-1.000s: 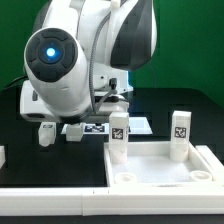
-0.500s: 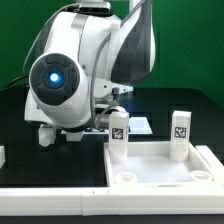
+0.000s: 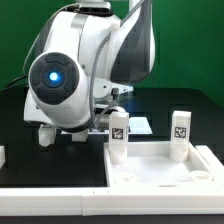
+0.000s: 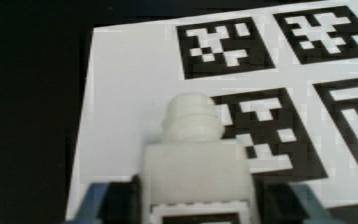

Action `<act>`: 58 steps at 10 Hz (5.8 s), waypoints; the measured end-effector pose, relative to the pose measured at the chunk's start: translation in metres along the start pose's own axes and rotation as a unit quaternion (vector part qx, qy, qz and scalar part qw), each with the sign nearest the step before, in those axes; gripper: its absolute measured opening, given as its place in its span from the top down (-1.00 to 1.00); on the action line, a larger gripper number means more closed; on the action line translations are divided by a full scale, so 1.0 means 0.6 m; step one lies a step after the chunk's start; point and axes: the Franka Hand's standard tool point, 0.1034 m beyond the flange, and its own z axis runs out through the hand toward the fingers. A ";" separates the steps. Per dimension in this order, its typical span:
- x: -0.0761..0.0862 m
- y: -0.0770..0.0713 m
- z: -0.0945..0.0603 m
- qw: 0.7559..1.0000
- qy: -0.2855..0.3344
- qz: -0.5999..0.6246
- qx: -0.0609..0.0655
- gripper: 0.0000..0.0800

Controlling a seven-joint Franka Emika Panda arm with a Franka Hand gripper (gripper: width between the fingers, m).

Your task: Assemble square table

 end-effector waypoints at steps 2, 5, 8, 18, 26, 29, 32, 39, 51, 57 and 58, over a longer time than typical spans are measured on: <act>-0.002 -0.001 -0.008 1.000 0.008 -0.002 -0.001 0.30; -0.073 -0.035 -0.110 0.995 0.091 -0.035 0.006 0.30; -0.089 -0.060 -0.149 0.982 0.178 -0.061 -0.021 0.30; -0.080 -0.188 -0.280 0.845 0.531 -0.043 0.033 0.29; -0.030 -0.245 -0.365 0.747 0.662 -0.062 0.016 0.29; 0.011 -0.309 -0.425 0.750 0.657 -0.067 0.020 0.29; 0.013 -0.307 -0.421 0.751 0.656 -0.069 0.017 0.29; 0.082 -0.350 -0.372 0.758 0.648 -0.079 0.006 0.29; 0.123 -0.365 -0.364 0.740 0.668 -0.081 0.003 0.29; 0.085 -0.347 -0.404 0.771 0.632 -0.081 0.004 -0.62; 0.086 -0.343 -0.409 0.798 0.598 -0.077 0.005 -0.62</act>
Offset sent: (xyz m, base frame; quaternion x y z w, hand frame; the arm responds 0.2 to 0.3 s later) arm 0.0203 0.0051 0.0881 -0.0202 0.0262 -0.0441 0.9985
